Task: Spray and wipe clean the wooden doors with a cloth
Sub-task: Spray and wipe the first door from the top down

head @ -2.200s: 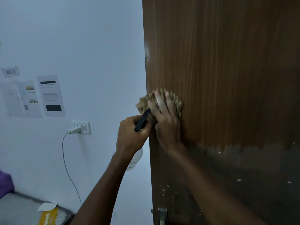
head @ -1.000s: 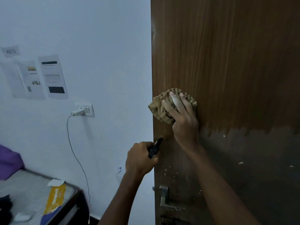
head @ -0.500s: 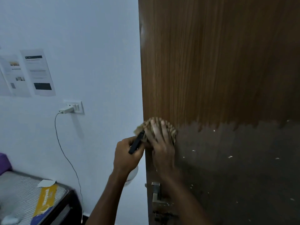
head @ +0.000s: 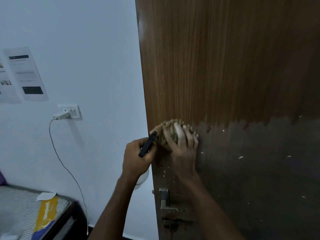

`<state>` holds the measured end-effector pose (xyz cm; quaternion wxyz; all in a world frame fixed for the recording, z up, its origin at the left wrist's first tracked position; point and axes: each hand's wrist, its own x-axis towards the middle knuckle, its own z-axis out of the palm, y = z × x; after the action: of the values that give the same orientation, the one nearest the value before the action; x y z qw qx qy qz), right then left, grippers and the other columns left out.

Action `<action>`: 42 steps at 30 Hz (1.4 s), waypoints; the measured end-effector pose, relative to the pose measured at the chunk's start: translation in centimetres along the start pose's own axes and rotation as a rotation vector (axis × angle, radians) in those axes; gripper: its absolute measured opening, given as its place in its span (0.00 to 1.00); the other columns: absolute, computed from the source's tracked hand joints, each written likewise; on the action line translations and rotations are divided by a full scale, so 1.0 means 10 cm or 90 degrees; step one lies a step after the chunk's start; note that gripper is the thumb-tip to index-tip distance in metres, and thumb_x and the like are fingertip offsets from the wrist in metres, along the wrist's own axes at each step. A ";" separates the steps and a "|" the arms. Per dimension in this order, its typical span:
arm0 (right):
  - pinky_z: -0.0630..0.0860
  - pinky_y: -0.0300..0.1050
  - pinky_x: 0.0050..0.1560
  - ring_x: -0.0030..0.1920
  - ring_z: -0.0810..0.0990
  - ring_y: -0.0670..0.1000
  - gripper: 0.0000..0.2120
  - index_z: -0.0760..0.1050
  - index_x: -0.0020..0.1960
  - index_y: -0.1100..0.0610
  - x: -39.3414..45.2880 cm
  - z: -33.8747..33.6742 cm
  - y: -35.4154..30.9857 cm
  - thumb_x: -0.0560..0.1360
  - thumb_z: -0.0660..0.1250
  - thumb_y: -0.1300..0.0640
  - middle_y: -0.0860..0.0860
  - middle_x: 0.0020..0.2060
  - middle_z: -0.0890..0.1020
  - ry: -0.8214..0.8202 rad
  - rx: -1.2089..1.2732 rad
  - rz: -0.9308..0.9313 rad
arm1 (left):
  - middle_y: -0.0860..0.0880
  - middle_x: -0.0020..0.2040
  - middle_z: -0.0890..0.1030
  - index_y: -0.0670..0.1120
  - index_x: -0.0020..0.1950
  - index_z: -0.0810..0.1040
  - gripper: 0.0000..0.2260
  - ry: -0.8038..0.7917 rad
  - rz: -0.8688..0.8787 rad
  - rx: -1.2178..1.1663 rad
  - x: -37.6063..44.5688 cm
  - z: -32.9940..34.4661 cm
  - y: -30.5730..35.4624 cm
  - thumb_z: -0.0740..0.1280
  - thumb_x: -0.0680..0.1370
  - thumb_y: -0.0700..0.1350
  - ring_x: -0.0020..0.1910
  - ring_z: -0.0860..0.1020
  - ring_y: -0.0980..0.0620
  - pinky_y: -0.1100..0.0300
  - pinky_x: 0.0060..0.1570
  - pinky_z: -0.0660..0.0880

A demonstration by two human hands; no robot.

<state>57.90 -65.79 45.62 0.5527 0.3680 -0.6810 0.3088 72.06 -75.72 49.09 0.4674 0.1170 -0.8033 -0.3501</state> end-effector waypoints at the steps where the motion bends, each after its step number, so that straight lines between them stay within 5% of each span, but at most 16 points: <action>1: 0.65 0.59 0.73 0.72 0.72 0.59 0.20 0.75 0.75 0.47 0.17 0.00 0.03 0.87 0.58 0.60 0.55 0.72 0.76 0.026 -0.029 0.019 | 0.54 0.25 0.70 0.52 0.30 0.73 0.17 0.000 0.006 -0.007 0.02 0.02 0.03 0.68 0.80 0.47 0.24 0.66 0.53 0.64 0.29 0.60; 5: 0.69 0.60 0.67 0.72 0.71 0.58 0.23 0.73 0.76 0.46 -0.16 0.02 0.11 0.84 0.59 0.63 0.53 0.74 0.73 0.013 -0.045 -0.016 | 0.56 0.25 0.69 0.56 0.30 0.71 0.18 0.013 0.021 -0.035 0.07 0.16 0.11 0.68 0.79 0.46 0.24 0.66 0.53 0.66 0.29 0.60; 9: 0.74 0.66 0.62 0.71 0.69 0.60 0.20 0.73 0.70 0.50 -0.89 -0.11 0.31 0.79 0.68 0.53 0.54 0.73 0.68 -0.094 0.016 -0.040 | 0.56 0.26 0.71 0.56 0.32 0.72 0.17 -0.012 0.038 -0.073 0.07 0.27 0.18 0.67 0.80 0.44 0.25 0.68 0.53 0.62 0.29 0.64; 11: 0.76 0.66 0.59 0.66 0.71 0.61 0.17 0.74 0.67 0.51 -0.62 -0.15 0.40 0.79 0.70 0.54 0.56 0.69 0.70 -0.045 -0.031 -0.020 | 0.55 0.26 0.71 0.55 0.32 0.72 0.16 -0.021 0.040 -0.075 0.09 0.33 0.20 0.67 0.79 0.44 0.25 0.68 0.53 0.61 0.29 0.63; 13: 0.78 0.64 0.58 0.62 0.73 0.61 0.12 0.78 0.63 0.53 -0.10 -0.18 0.49 0.83 0.62 0.61 0.56 0.67 0.72 0.048 -0.051 0.052 | 0.54 0.26 0.71 0.53 0.32 0.73 0.15 -0.034 0.031 -0.063 0.11 0.41 0.20 0.68 0.79 0.46 0.25 0.67 0.53 0.61 0.28 0.63; 15: 0.78 0.61 0.58 0.61 0.76 0.60 0.17 0.83 0.59 0.54 0.34 -0.20 0.55 0.84 0.57 0.66 0.56 0.65 0.77 0.136 -0.037 0.109 | 0.53 0.26 0.72 0.51 0.33 0.75 0.14 -0.049 0.033 -0.050 0.13 0.49 0.22 0.67 0.80 0.48 0.25 0.68 0.51 0.60 0.28 0.63; 21: 0.73 0.61 0.65 0.67 0.75 0.62 0.21 0.82 0.66 0.52 -0.73 -0.24 0.63 0.73 0.78 0.58 0.55 0.71 0.74 -0.003 0.001 -0.001 | 0.53 0.26 0.73 0.53 0.32 0.73 0.15 -0.060 0.032 -0.087 0.11 0.69 0.37 0.68 0.79 0.45 0.24 0.68 0.52 0.61 0.27 0.63; 23: 0.76 0.63 0.62 0.65 0.76 0.62 0.15 0.83 0.63 0.54 -0.86 -0.34 0.69 0.78 0.73 0.51 0.56 0.69 0.75 -0.036 0.033 -0.012 | 0.52 0.26 0.73 0.53 0.32 0.73 0.16 -0.061 0.034 -0.090 0.09 0.74 0.38 0.68 0.79 0.46 0.24 0.68 0.48 0.57 0.27 0.63; 27: 0.80 0.61 0.56 0.61 0.76 0.61 0.13 0.85 0.59 0.56 -0.04 -0.45 0.87 0.81 0.67 0.67 0.56 0.64 0.78 0.089 0.020 0.069 | 0.49 0.27 0.74 0.48 0.33 0.76 0.15 -0.067 0.038 -0.086 0.08 0.83 0.37 0.68 0.78 0.52 0.24 0.69 0.45 0.54 0.27 0.63; 30: 0.77 0.61 0.61 0.63 0.77 0.59 0.14 0.86 0.58 0.54 0.40 -0.38 0.96 0.83 0.63 0.67 0.55 0.65 0.80 0.168 0.003 0.130 | 0.48 0.28 0.75 0.46 0.35 0.78 0.15 -0.063 0.044 -0.088 0.09 0.91 0.39 0.68 0.79 0.51 0.24 0.70 0.45 0.54 0.27 0.64; 32: 0.73 0.61 0.68 0.66 0.75 0.60 0.14 0.84 0.64 0.53 0.10 -0.33 0.94 0.85 0.63 0.61 0.55 0.69 0.77 0.121 -0.011 0.095 | 0.47 0.28 0.75 0.44 0.35 0.77 0.15 -0.063 0.039 -0.099 0.10 0.95 0.43 0.68 0.79 0.51 0.24 0.70 0.43 0.52 0.26 0.64; 34: 0.71 0.60 0.70 0.68 0.74 0.61 0.16 0.82 0.67 0.52 -0.48 -0.37 0.94 0.80 0.73 0.54 0.55 0.71 0.75 0.045 0.004 0.044 | 0.48 0.26 0.73 0.47 0.32 0.75 0.15 -0.069 0.050 -0.109 0.10 1.00 0.49 0.68 0.78 0.49 0.24 0.69 0.44 0.53 0.26 0.63; 37: 0.77 0.64 0.61 0.63 0.78 0.62 0.12 0.84 0.62 0.54 -0.85 -0.48 1.11 0.79 0.75 0.55 0.56 0.68 0.78 -0.015 0.024 -0.016 | 0.49 0.26 0.72 0.48 0.32 0.72 0.16 -0.086 0.055 -0.103 0.11 1.11 0.55 0.68 0.79 0.45 0.23 0.69 0.46 0.54 0.26 0.64; 39: 0.80 0.63 0.53 0.57 0.79 0.63 0.08 0.84 0.59 0.56 -0.57 -0.55 1.21 0.83 0.67 0.58 0.58 0.63 0.80 0.023 0.029 0.002 | 0.49 0.25 0.70 0.47 0.31 0.71 0.17 -0.090 0.050 -0.087 0.11 1.18 0.58 0.68 0.79 0.46 0.23 0.68 0.46 0.52 0.27 0.64; 42: 0.80 0.57 0.52 0.55 0.77 0.60 0.17 0.85 0.56 0.55 0.16 -0.63 1.38 0.83 0.59 0.69 0.54 0.63 0.75 0.131 0.011 0.115 | 0.46 0.25 0.71 0.45 0.31 0.71 0.18 -0.086 0.043 -0.086 0.15 1.27 0.64 0.67 0.79 0.48 0.23 0.68 0.43 0.49 0.26 0.63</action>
<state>49.35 -53.38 48.29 0.5862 0.2764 -0.6485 0.3993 61.61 -66.09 50.36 0.4302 0.0343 -0.8113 -0.3944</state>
